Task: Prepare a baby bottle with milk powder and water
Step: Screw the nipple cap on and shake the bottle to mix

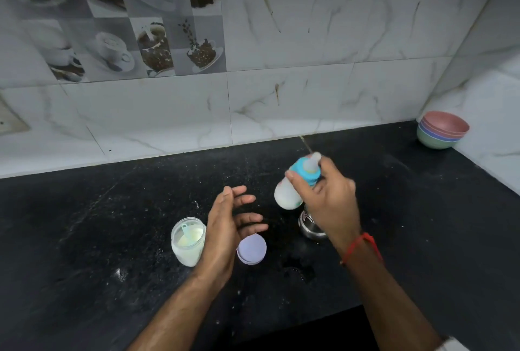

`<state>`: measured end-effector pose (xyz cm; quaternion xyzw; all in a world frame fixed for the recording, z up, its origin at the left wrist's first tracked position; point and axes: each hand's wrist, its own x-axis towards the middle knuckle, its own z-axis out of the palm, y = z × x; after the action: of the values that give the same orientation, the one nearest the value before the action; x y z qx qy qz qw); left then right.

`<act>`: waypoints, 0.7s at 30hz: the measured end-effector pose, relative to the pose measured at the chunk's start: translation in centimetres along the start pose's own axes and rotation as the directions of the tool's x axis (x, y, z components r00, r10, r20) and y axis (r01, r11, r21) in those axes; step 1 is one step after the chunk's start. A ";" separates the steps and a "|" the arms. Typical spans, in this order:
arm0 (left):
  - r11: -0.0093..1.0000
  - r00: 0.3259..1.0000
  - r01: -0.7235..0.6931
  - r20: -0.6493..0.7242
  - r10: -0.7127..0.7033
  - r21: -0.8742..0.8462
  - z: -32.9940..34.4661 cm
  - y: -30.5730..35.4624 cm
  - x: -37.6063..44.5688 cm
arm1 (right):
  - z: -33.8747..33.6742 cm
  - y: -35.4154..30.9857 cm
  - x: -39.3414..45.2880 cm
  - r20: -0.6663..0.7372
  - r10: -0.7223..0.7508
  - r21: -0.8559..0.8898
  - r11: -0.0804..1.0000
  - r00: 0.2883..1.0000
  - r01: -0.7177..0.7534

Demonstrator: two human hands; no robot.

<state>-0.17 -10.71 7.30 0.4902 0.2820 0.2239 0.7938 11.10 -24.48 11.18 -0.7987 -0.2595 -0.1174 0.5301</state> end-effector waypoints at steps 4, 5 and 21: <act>1.000 1.000 -0.012 -0.004 0.013 0.009 -0.6 0.3 0.6 | -0.9 -0.8 0.0 -0.191 -0.073 0.100 0.991 0.979 0.093; 1.000 1.000 -0.013 -0.007 0.013 0.010 -0.7 0.2 0.8 | -1.5 -1.6 0.0 -0.267 -0.118 0.121 0.980 0.956 0.155; 0.992 0.996 -0.088 0.018 0.087 0.095 -0.2 -1.2 1.7 | 1.0 2.6 -0.7 0.019 -0.022 -0.122 0.992 1.000 0.024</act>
<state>1.05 -9.97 5.72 0.5411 0.2653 0.2413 0.7607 11.80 -24.57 8.44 -0.8275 -0.2658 -0.1320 0.4766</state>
